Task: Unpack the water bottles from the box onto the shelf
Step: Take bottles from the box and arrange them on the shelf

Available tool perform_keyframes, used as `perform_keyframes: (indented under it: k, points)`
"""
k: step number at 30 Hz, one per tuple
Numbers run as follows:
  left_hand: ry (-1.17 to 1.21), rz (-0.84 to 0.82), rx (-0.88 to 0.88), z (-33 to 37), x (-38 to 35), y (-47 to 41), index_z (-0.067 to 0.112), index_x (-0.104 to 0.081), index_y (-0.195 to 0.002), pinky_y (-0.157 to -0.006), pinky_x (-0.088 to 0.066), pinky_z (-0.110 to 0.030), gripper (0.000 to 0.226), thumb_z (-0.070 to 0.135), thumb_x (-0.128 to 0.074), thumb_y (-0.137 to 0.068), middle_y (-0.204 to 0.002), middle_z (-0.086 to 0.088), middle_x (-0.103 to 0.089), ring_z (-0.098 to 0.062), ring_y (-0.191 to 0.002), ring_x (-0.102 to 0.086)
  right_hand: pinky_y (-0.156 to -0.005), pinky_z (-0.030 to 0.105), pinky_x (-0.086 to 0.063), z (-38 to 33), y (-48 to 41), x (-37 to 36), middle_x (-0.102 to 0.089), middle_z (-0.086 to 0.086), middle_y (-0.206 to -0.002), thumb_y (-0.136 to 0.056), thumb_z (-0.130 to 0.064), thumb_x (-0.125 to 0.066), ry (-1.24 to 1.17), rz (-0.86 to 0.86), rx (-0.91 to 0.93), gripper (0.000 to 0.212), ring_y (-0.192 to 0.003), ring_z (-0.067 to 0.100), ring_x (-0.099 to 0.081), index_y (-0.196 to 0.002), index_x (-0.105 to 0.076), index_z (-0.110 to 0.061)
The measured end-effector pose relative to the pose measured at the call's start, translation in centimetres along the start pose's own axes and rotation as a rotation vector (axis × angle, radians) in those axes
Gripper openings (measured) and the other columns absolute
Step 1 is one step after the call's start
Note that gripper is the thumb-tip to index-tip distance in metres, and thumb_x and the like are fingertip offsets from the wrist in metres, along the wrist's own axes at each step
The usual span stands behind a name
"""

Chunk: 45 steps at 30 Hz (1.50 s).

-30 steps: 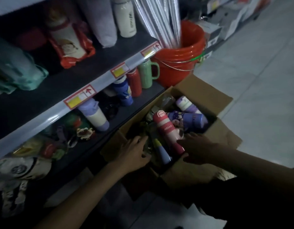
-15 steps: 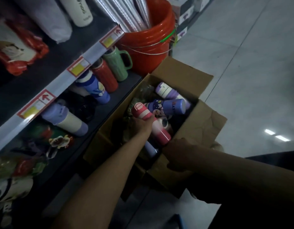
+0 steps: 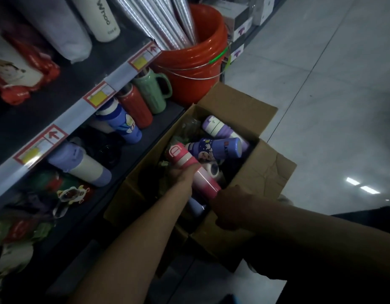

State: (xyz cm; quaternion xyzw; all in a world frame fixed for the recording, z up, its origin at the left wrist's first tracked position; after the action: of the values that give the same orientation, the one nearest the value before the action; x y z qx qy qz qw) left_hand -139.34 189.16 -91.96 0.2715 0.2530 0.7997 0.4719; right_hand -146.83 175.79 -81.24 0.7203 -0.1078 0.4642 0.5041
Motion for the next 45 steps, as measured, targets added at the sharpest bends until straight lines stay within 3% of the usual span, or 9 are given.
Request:
perform_keyframes:
  k: [5, 14, 22, 26, 32, 35, 37, 41, 45]
  points:
    - [0.098, 0.042, -0.104, -3.6, 4.5, -4.2, 0.032, -0.038, -0.148, -0.098, -0.053, -0.057, 0.152, 0.073, -0.091, -0.011, -0.142, -0.004, -0.059, -0.032, -0.119, -0.064, -0.09, 0.035, -0.047, -0.6, -1.1, 2.7, -0.063, 0.009, -0.13, -0.096, -0.04, -0.057, 0.011, 0.016, -0.018, 0.044, -0.117, 0.029, -0.062, -0.135, -0.057, -0.02]
    - [0.184, -0.067, -0.291, 5.0, 16.6, 6.3, 0.021, -0.067, -0.12, -0.096, -0.057, -0.054, 0.069, 0.035, -0.097, -0.06, -0.11, -0.004, -0.078, -0.028, -0.103, -0.074, -0.079, 0.036, -0.051, -5.8, -1.4, 8.9, -0.064, 0.006, -0.126, -0.09, -0.038, -0.07, 0.018, 0.396, -0.024, 0.056, -0.111, 0.028, -0.067, -0.137, -0.05, -0.015]
    - [0.195, -0.164, -0.336, 6.5, 26.8, 12.3, 0.022, -0.063, -0.129, -0.085, -0.061, -0.043, 0.079, 0.025, -0.095, -0.057, -0.111, 0.001, -0.078, -0.019, -0.101, -0.075, -0.083, 0.046, -0.05, -13.5, -1.1, 10.5, -0.063, 0.008, -0.117, -0.095, -0.051, -0.047, -0.189, 0.602, 0.271, 0.054, -0.104, 0.035, -0.066, -0.134, -0.044, -0.014]
    - [0.406, -0.166, -0.287, 5.5, 27.1, 12.5, 0.02, -0.074, -0.107, -0.075, -0.06, -0.034, 0.032, 0.011, -0.078, -0.077, -0.101, -0.002, -0.08, -0.019, -0.091, -0.077, -0.073, 0.047, -0.038, -16.0, -1.7, 10.2, -0.064, 0.007, -0.111, -0.08, -0.063, -0.028, -0.181, 0.628, 0.23, 0.069, -0.099, 0.032, -0.066, -0.126, -0.047, -0.014]
    - [0.312, -0.182, -0.315, 5.1, 26.9, 11.1, 0.018, -0.069, -0.125, -0.103, -0.053, -0.046, 0.093, 0.044, -0.097, -0.04, -0.113, -0.004, -0.077, -0.024, -0.109, -0.073, -0.088, 0.036, -0.045, -15.9, -2.3, 11.0, -0.064, 0.006, -0.121, -0.081, -0.055, -0.061, -0.537, 0.444, 0.113, 0.062, -0.112, 0.03, -0.063, -0.129, -0.05, -0.017]
    - [0.298, -0.176, -0.337, 4.7, 27.2, 11.4, 0.021, -0.068, -0.121, -0.098, -0.055, -0.039, 0.079, 0.037, -0.094, -0.048, -0.109, 0.0, -0.078, -0.019, -0.105, -0.074, -0.083, 0.026, -0.052, -16.4, -2.9, 10.7, -0.068, -0.014, -0.104, -0.056, -0.067, -0.054, -0.77, 0.408, 0.192, 0.085, -0.098, 0.013, -0.069, -0.132, -0.05, -0.028]
    - [0.336, -0.17, -0.355, 4.8, 27.3, 11.4, 0.02, -0.069, -0.117, -0.094, -0.056, -0.038, 0.064, 0.024, -0.092, -0.058, -0.107, -0.002, -0.079, -0.019, -0.104, -0.074, -0.082, 0.017, -0.049, -16.7, -3.5, 10.0, -0.06, -0.025, -0.101, -0.057, -0.058, -0.065, -0.871, 0.328, 0.238, 0.083, -0.095, -0.003, -0.061, -0.134, -0.043, -0.038]
    - [0.361, -0.17, -0.385, 5.4, 27.7, 10.9, 0.019, -0.064, -0.122, -0.083, -0.059, -0.03, 0.073, 0.022, -0.096, -0.056, -0.108, -0.002, -0.078, -0.019, -0.103, -0.074, -0.083, 0.045, -0.06, -16.6, -4.8, 8.9, -0.072, -0.003, -0.112, -0.068, -0.018, -0.086, -1.139, 0.3, 0.299, 0.076, -0.106, 0.02, -0.071, -0.129, -0.048, -0.04]
    - [0.282, -0.15, -0.429, 5.5, 27.6, 11.3, 0.02, -0.061, -0.124, -0.073, -0.057, -0.018, 0.068, 0.023, -0.092, -0.064, -0.104, 0.004, -0.078, -0.007, -0.096, -0.074, -0.066, 0.025, -0.058, -16.8, -4.9, 10.1, -0.074, 0.005, -0.098, -0.078, 0.009, -0.079, -1.45, 0.189, 0.297, 0.063, -0.082, 0.011, -0.073, -0.125, -0.051, -0.022]
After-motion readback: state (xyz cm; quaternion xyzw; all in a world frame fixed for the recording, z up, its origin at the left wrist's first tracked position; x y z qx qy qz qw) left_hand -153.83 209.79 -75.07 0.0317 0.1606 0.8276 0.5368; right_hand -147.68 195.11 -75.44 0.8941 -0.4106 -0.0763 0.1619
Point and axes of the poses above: each hand's wrist, its own y-axis away from the middle knuckle, its own x-axis out of the back of the hand, z = x × y, the point moved 1 cm from there along -y, towards the middle knuckle
